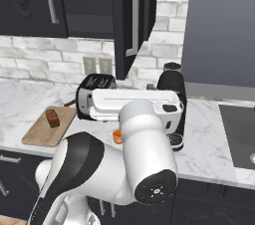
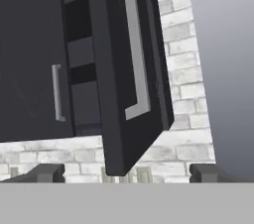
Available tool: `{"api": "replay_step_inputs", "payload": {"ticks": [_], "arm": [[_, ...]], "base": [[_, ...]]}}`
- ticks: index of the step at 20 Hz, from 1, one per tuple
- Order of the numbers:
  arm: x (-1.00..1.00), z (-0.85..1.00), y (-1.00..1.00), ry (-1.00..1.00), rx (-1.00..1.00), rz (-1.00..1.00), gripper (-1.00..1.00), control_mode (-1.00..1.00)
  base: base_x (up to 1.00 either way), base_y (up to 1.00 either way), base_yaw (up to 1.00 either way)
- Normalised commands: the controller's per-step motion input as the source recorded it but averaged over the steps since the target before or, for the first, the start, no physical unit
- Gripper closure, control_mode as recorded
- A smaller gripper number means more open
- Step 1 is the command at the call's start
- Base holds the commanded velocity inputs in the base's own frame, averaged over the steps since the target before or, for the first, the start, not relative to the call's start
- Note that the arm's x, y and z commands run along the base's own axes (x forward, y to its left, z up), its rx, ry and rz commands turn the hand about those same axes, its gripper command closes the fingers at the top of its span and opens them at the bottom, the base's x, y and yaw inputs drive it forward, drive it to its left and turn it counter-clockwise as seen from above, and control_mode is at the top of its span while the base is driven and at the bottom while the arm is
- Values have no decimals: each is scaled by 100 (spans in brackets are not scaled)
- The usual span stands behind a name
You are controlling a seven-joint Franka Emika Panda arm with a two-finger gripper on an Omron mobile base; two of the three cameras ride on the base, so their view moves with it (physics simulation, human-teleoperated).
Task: Pick the bread, place it on the cutting board, pick the jam, place it on the counter, and close the cabinet.
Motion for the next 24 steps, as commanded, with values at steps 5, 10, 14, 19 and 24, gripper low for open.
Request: {"api": "replay_step_inputs", "payload": {"ticks": [5,10,14,19,24], "arm": [[35,0,-22,0,0,9,-100,-100],[18,1,-15,0,0,15,-100,-100],[15,16,-8,-2,0,21,-100,-100],[12,10,0,-2,0,24,-100,-100],[16,0,0,-2,0,25,-100,-100]], "base": [[0,0,0],[0,0,0],[0,0,0],[0,0,0],[0,0,0]]}}
